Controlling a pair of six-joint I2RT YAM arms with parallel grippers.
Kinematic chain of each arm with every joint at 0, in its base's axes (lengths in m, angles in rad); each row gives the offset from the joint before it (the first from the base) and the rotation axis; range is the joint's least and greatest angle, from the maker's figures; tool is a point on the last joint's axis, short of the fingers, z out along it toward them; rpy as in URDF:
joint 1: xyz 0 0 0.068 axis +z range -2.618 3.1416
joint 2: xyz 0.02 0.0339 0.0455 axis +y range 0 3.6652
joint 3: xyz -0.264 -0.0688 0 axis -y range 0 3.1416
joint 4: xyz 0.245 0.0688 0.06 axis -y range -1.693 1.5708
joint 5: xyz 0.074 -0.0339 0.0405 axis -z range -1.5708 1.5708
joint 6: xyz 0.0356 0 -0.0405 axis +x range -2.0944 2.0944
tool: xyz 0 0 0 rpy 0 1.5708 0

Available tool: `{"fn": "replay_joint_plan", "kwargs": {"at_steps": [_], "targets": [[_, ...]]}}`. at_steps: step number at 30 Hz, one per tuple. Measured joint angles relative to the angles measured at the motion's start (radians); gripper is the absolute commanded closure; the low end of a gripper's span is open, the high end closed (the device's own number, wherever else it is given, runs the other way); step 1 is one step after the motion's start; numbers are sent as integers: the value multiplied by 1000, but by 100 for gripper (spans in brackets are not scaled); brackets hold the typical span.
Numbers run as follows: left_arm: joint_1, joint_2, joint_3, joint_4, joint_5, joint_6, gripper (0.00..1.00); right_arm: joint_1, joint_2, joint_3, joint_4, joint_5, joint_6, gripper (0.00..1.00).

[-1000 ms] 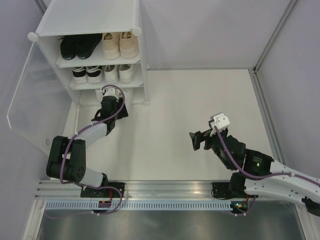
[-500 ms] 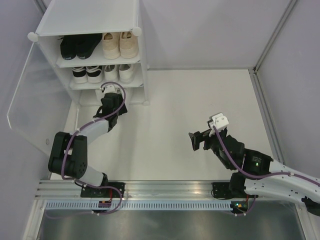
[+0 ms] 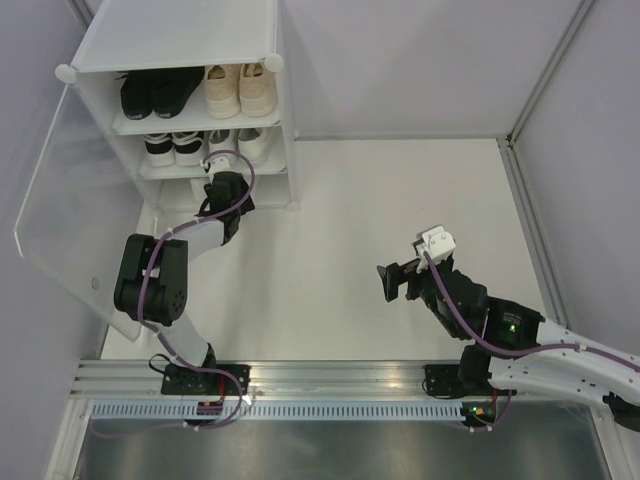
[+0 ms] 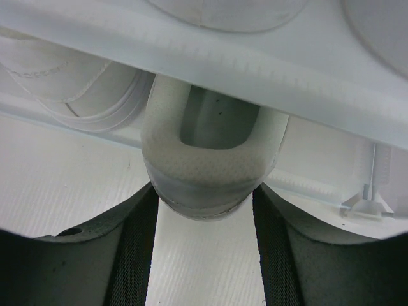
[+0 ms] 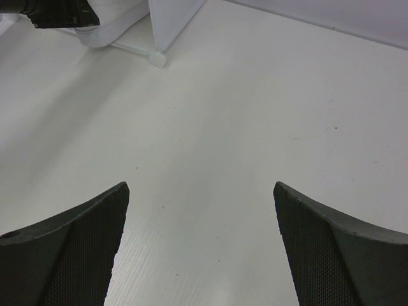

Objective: Place and organize the shoes in the shoe cabinet

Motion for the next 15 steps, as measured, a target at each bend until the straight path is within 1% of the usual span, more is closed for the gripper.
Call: {"fn": "replay_joint_plan", "kwargs": {"at_steps": [1, 4, 5, 10, 11, 13, 15], "targets": [[3, 13, 5, -2, 8, 0, 80, 0, 2, 0, 0, 0, 0, 2], [5, 24, 21, -13, 14, 0, 66, 0, 10, 0, -1, 0, 0, 2], [8, 26, 27, -13, 19, -2, 57, 0, 14, 0, -2, 0, 0, 2], [18, 31, 29, -16, 39, -6, 37, 0, 35, 0, -2, 0, 0, 2], [18, 29, 29, -17, 41, -8, 29, 0, 40, 0, -2, 0, -1, 2], [23, 20, 25, -18, 53, -24, 23, 0, 43, 0, -2, 0, -1, 2], [28, 1, 14, -21, 67, -47, 21, 0, 43, 0, -2, 0, -2, 2]]}}
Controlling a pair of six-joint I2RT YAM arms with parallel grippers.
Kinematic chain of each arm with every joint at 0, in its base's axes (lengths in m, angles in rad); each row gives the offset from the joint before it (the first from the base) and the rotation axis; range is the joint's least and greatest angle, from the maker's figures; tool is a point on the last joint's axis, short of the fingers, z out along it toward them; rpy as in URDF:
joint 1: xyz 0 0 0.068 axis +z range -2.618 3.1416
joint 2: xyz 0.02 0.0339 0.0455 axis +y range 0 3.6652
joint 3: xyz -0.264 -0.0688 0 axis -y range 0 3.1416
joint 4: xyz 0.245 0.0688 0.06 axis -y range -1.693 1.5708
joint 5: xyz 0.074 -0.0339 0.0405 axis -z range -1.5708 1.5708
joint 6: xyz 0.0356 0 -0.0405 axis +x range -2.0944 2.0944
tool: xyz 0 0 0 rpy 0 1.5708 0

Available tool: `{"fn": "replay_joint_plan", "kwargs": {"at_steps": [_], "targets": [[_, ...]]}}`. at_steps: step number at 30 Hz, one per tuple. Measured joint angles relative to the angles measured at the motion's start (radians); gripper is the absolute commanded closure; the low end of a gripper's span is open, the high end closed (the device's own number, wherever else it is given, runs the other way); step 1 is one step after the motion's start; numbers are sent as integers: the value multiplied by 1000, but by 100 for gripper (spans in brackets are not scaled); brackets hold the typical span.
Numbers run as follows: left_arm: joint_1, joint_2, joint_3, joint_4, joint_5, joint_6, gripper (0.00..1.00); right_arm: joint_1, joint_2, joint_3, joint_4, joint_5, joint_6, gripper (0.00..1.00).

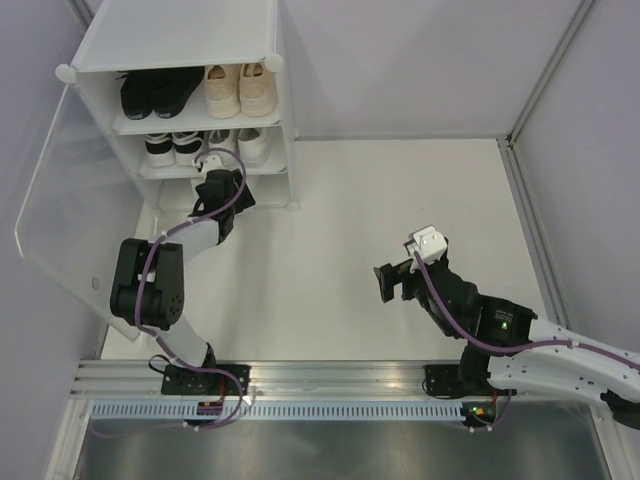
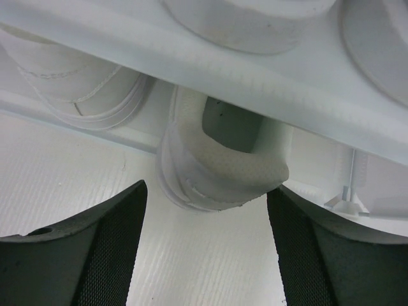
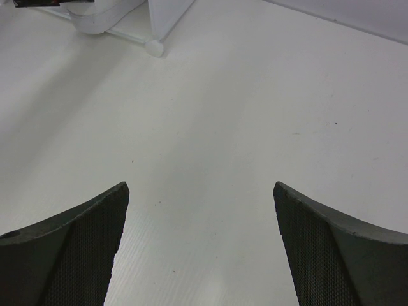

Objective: Place and organize the shoes in the shoe cabinet

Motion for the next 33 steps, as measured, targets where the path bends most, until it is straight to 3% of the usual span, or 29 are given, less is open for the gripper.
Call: {"fn": "replay_joint_plan", "kwargs": {"at_steps": [3, 6, 8, 10, 23, 33], "targets": [[8, -50, -24, -5, 5, -29, 21, 0, 0, 0, 0, 0, 0, 2], [13, -100, -46, -20, 21, -50, 38, 0, 0, 0, 0, -2, 0, 2], [14, -117, -51, -37, 25, -68, 61, 0, 0, 0, 0, -4, 0, 2], [14, -119, -51, -54, 33, -82, 71, 0, 0, 0, 1, -6, 0, 2], [14, -37, -55, -121, 86, -137, 73, 0, -3, 0, 1, -12, 0, 2], [14, 55, 40, -184, 69, -139, 74, 0, -3, 0, 1, -11, 0, 2]]}}
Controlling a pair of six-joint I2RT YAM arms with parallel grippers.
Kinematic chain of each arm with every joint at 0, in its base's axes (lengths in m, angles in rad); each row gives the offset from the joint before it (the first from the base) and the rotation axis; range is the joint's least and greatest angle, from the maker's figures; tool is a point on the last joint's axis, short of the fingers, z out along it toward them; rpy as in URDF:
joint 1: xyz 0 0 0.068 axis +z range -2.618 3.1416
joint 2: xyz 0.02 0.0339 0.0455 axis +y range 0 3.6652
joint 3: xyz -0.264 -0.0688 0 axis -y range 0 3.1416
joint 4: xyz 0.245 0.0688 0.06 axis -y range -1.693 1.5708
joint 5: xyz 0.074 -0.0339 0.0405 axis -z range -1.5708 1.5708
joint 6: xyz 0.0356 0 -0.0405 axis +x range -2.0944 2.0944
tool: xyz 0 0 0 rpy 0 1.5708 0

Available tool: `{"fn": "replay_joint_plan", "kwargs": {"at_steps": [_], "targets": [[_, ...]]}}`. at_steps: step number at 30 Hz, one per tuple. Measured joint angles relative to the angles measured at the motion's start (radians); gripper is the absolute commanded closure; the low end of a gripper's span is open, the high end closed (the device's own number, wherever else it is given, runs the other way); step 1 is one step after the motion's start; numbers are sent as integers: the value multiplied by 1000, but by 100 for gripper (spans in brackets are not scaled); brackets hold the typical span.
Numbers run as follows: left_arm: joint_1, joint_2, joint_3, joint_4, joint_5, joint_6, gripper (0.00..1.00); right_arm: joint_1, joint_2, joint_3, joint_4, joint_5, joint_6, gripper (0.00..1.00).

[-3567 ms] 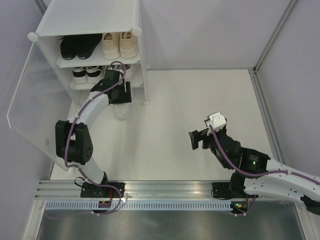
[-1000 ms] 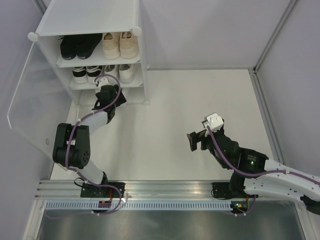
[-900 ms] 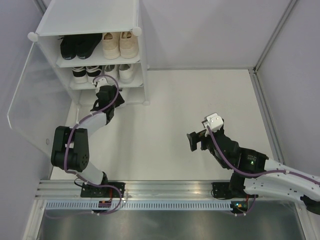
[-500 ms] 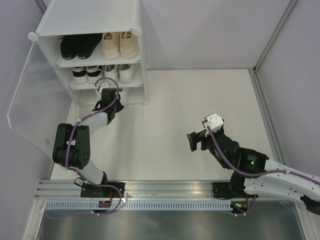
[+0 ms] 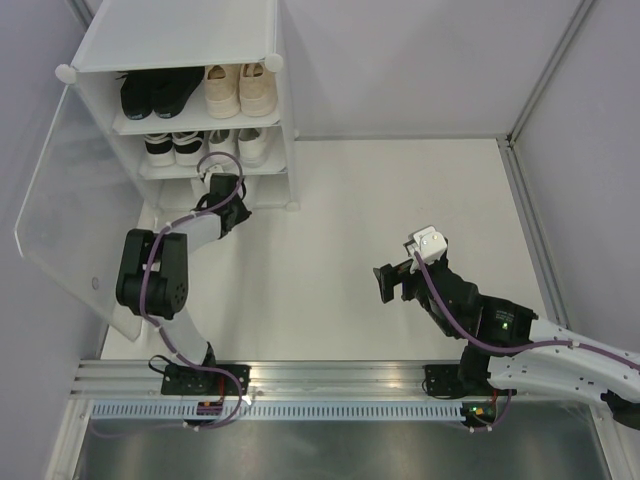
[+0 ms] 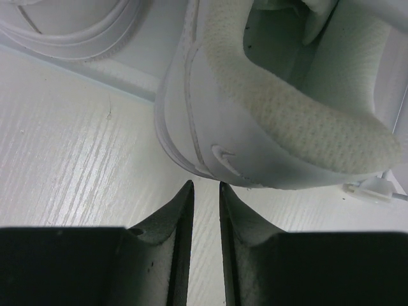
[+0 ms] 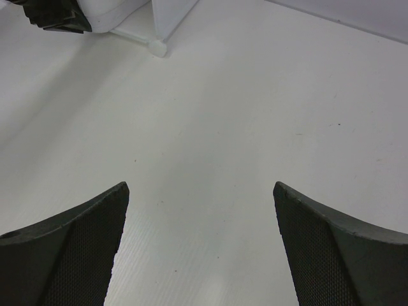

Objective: Place and organize the shoes in the shoe cabinet

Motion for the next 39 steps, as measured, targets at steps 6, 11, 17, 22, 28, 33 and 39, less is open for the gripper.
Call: {"fn": "replay_joint_plan", "kwargs": {"at_steps": [6, 11, 17, 22, 28, 33, 39], "targets": [[0, 35, 55, -42, -6, 0, 73, 0, 0, 0, 0, 0, 0, 2], [2, 43, 67, -57, -8, 0, 72, 0, 2, 0, 0, 0, 0, 2], [7, 43, 69, -62, -6, 0, 67, 0, 4, 0, 0, 0, 0, 2], [13, 62, 98, -77, -6, 0, 63, 0, 17, 0, 0, 0, 0, 2], [24, 87, 122, -68, -4, -1, 60, 0, 17, -2, 0, 0, 0, 2], [31, 100, 129, -63, -6, -5, 54, 0, 18, -2, 0, 0, 0, 2], [39, 112, 133, -60, -5, -17, 50, 0, 19, -2, 0, 0, 0, 2]]}}
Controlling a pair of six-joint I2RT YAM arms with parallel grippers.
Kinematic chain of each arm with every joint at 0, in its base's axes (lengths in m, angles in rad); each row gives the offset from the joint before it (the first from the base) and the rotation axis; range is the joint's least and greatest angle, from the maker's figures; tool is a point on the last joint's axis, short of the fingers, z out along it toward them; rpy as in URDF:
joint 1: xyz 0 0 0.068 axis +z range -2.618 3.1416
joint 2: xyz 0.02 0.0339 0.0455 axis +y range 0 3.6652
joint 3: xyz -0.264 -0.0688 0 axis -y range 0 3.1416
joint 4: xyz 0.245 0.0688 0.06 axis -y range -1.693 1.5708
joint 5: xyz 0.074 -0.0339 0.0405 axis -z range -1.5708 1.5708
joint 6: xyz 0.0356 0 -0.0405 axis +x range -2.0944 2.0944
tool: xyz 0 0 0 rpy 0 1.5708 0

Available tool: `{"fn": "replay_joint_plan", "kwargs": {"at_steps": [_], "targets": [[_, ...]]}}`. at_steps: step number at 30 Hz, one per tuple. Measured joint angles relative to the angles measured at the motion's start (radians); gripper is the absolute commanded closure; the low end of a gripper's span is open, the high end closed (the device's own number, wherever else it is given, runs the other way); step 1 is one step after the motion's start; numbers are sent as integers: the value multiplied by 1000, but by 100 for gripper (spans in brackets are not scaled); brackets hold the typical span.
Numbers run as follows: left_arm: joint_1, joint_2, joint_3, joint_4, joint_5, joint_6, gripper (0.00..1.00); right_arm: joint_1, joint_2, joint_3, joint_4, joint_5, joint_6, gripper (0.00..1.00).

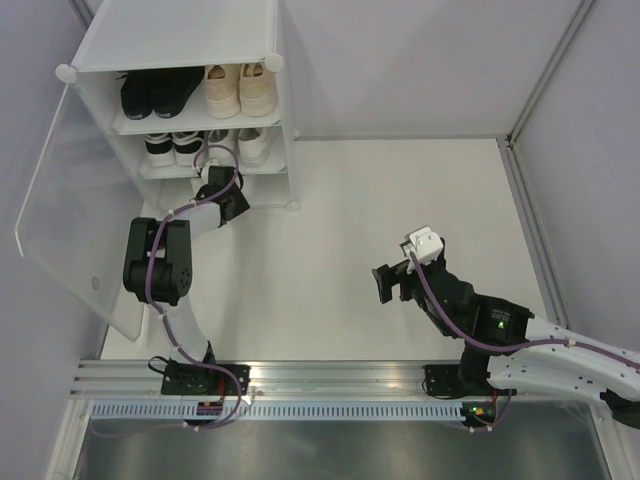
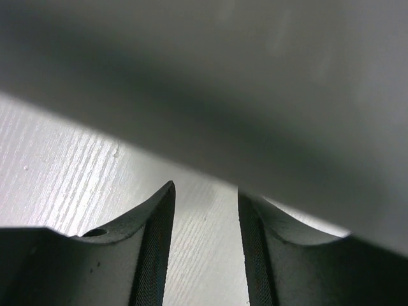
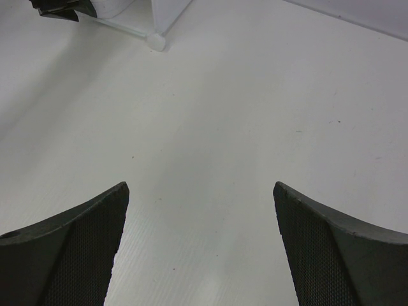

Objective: Place and organize the shoes in the shoe cabinet

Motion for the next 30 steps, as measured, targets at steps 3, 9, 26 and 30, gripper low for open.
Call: {"fn": "replay_joint_plan", "kwargs": {"at_steps": [3, 9, 26, 30], "targets": [[0, 5, 1, 8, -3, -4, 48, 0, 0, 0, 0, 0, 0, 2], [2, 6, 2, 6, -10, -7, 45, 0, 5, 0, 0, 0, 0, 2], [29, 22, 12, 17, 12, -35, 23, 0, 14, 0, 1, -1, -1, 2], [41, -35, -63, 37, 16, -45, 14, 0, 18, 0, 3, -9, -1, 3]]}}
